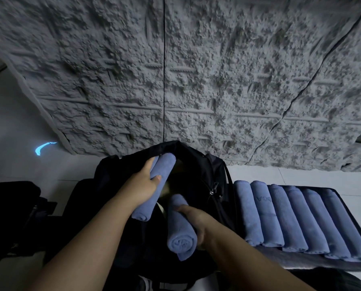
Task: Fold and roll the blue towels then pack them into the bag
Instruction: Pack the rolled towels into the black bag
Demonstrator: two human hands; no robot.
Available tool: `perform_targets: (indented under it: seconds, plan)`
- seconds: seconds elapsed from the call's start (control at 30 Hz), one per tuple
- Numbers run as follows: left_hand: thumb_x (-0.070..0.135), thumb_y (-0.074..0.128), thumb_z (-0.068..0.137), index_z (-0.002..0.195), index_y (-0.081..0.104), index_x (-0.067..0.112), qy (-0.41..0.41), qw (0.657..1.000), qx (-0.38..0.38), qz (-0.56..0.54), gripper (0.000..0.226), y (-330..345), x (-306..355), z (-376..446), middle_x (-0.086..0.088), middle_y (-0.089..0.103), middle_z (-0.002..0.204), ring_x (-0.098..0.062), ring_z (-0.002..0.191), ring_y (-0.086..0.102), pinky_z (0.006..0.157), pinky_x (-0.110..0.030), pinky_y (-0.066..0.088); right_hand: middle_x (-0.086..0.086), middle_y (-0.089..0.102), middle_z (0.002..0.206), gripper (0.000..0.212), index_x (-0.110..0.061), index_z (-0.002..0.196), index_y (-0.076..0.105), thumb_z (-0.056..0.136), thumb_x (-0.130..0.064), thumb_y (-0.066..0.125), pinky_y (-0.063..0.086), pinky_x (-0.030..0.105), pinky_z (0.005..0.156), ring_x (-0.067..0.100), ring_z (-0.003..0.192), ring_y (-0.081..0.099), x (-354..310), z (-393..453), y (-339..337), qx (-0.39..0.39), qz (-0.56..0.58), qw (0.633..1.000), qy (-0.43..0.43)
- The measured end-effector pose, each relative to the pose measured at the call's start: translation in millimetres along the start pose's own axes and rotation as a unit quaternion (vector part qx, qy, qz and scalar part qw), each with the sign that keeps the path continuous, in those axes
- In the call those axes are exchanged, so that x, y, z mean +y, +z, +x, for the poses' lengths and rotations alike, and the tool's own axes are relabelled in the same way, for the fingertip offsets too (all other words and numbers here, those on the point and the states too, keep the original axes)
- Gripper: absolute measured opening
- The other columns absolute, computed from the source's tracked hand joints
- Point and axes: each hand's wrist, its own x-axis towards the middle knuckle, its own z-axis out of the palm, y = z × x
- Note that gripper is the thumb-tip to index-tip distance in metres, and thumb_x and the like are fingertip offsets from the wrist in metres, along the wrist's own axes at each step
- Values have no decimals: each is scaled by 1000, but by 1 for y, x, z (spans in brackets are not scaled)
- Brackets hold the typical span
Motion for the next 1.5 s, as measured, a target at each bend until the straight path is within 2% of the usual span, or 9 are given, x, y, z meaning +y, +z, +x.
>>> perform_targets:
  seconds: [0.17,0.3,0.43,0.6,0.73,0.9,1.0,1.33,1.5]
  plan:
    - [38,39,98,146,-1,45,-1,999,-2,-34,63,3,-10,11,4,41,78,-20,70,44,78,-40,46,25,60,117,53,10,125,50,89,-28,62,47,36,74,35,96,61,-1,7,1,55,-49,997,-27]
    - [37,40,98,146,1,46,11,999,-3,-42,62,2,-11,10,-11,50,130,-29,95,54,82,-37,44,22,64,111,63,4,126,50,80,-35,70,55,39,76,35,94,65,-13,14,12,64,-78,992,-80]
    - [37,41,97,145,7,47,22,999,-20,-30,59,0,-16,6,-7,54,107,-32,87,59,79,-43,49,20,67,109,49,1,118,61,84,-33,66,54,40,80,34,94,67,-32,35,21,31,-70,991,-110]
    - [30,45,97,147,19,38,24,998,-19,-55,57,9,-26,23,5,40,144,-25,120,50,88,-30,40,14,48,140,51,1,133,48,101,-35,36,32,39,111,31,130,45,-37,64,29,-7,-32,998,-52]
    - [28,45,97,147,23,33,22,998,-19,-56,55,22,-25,27,5,35,149,-23,125,45,93,-27,37,19,54,131,45,6,123,53,100,-31,43,39,38,99,35,122,50,-35,47,34,91,-129,983,-89]
    - [28,41,98,147,22,33,-1,997,-29,-70,53,29,-24,29,3,32,151,-24,125,45,98,-32,39,17,39,140,50,-7,141,26,99,-31,39,41,34,96,34,117,49,-13,22,25,122,-360,904,-193]
    - [29,41,97,147,21,34,-10,998,-27,-57,53,30,-22,30,2,34,150,-25,121,47,99,-34,41,12,27,142,58,-19,138,30,89,-37,54,43,35,92,27,101,46,8,9,18,108,-531,792,-280]
    - [34,35,99,148,14,35,-17,999,2,46,53,24,-24,15,-4,40,144,-32,113,52,93,-36,43,20,11,153,60,-3,142,23,92,-21,50,37,36,100,34,131,30,29,-2,7,161,-752,557,-315]
    - [34,33,99,148,12,36,-17,996,21,89,53,27,-23,12,-8,41,143,-32,112,52,88,-35,45,0,-16,158,62,-19,149,18,94,-14,48,32,42,108,40,141,6,29,11,6,73,-791,527,-302]
